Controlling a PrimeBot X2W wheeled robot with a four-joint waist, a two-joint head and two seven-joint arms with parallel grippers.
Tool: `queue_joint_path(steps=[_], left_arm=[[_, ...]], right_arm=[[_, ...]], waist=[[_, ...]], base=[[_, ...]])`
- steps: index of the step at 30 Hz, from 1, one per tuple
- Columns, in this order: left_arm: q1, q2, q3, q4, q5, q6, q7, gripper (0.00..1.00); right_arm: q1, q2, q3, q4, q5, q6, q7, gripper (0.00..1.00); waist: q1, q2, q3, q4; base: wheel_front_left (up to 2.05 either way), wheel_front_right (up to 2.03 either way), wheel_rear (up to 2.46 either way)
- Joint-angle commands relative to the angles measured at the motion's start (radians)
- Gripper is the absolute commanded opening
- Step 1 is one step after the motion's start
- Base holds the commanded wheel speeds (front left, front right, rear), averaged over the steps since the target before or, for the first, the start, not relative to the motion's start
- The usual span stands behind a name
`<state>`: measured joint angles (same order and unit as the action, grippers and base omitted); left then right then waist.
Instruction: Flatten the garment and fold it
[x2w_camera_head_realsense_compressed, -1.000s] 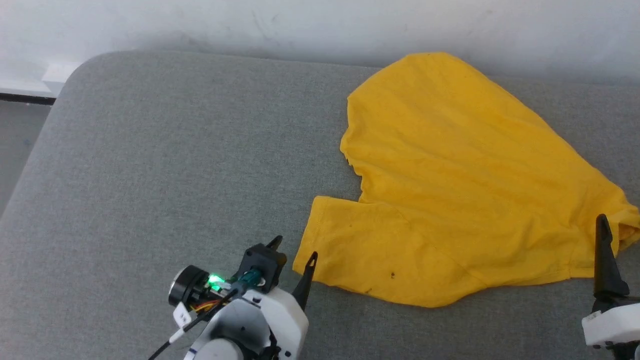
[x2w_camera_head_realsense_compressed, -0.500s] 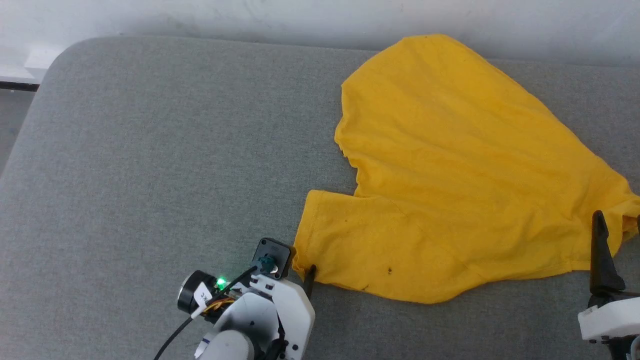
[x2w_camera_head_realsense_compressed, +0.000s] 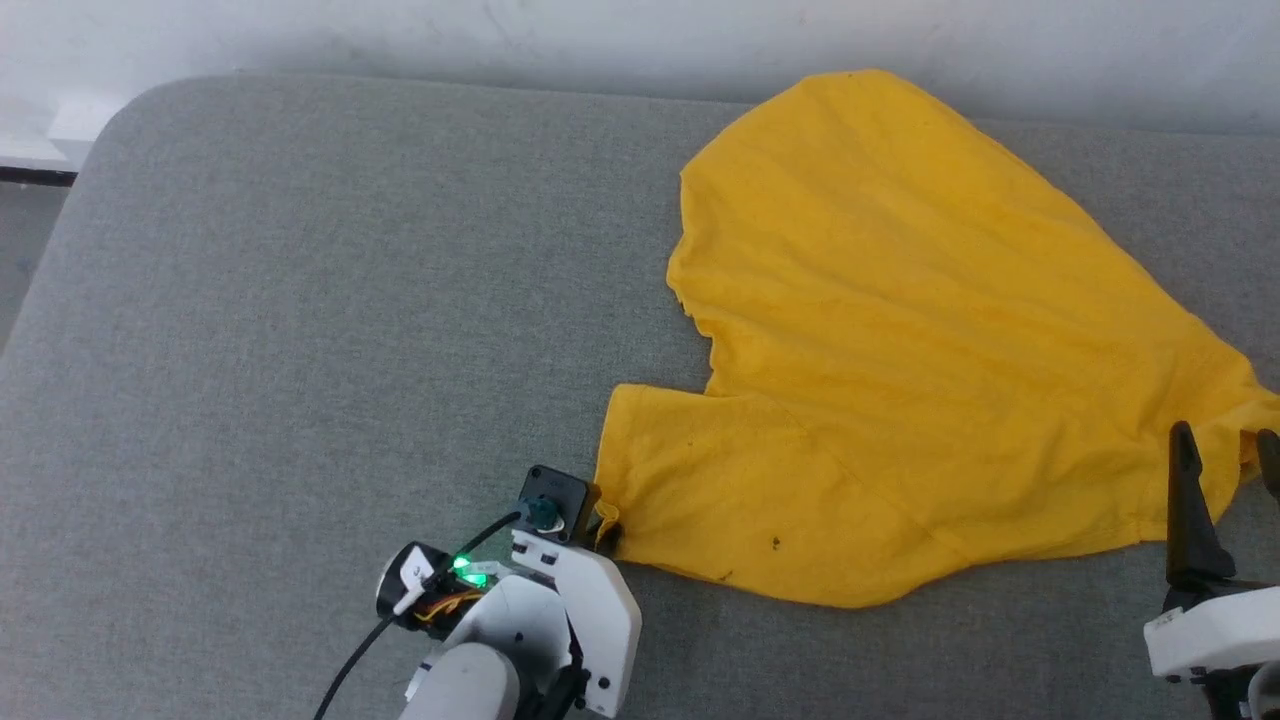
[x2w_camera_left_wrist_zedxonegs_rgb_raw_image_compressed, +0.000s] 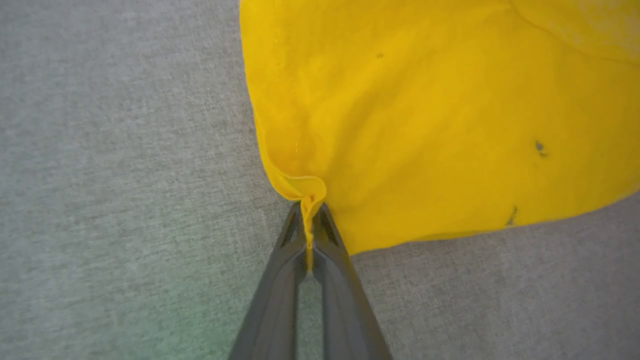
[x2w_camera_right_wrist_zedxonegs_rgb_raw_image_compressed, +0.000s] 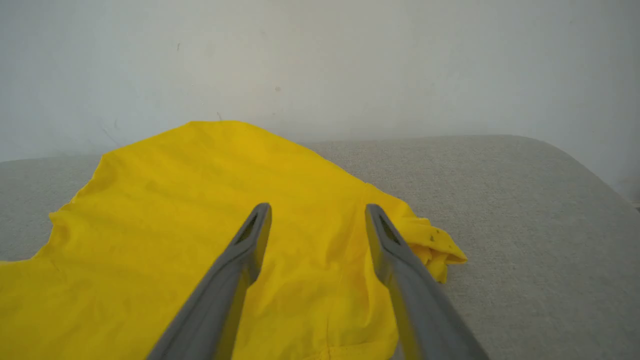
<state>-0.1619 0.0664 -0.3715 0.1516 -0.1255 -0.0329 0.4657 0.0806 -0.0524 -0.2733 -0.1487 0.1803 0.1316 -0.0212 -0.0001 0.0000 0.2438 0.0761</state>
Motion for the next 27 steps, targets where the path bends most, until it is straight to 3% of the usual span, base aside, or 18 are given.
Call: queue_joint_path(steps=[1,6,13,22,27], left_arm=[[0.025,0.001,-0.015,0.046,-0.008,-0.006,0.018,0.00],[0.025,-0.004,0.016,0.019,-0.047,0.019,-0.039,0.00],[0.123,-0.013,0.189,-0.145,-0.240,0.132,-0.154,0.00],[0.333,0.060,0.486,-0.309,-0.332,0.253,-0.228,0.00],[0.382,0.088,0.569,-0.326,-0.313,0.298,-0.273,0.00]], right_arm=[[-0.010,0.002,0.003,0.002,0.009,-0.001,-0.006,1.00],[-0.005,0.002,0.005,0.010,0.009,-0.001,-0.006,1.00],[0.008,0.002,0.005,0.008,0.006,-0.001,0.000,1.00],[0.020,0.002,0.003,-0.003,0.003,-0.001,0.015,1.00],[0.016,0.002,0.003,-0.012,-0.005,-0.001,0.029,1.00]], waist=[[0.0001,0.0000,-0.003,-0.001],[0.0001,0.0000,-0.016,0.000],[0.0001,0.0000,-0.037,0.018],[0.0001,0.0000,-0.049,0.073],[0.0001,0.0000,-0.043,0.089]], base=[[0.00,0.00,0.00],[0.00,0.00,0.00],[0.00,0.00,0.00],[0.00,0.00,0.00],[0.00,0.00,0.00]])
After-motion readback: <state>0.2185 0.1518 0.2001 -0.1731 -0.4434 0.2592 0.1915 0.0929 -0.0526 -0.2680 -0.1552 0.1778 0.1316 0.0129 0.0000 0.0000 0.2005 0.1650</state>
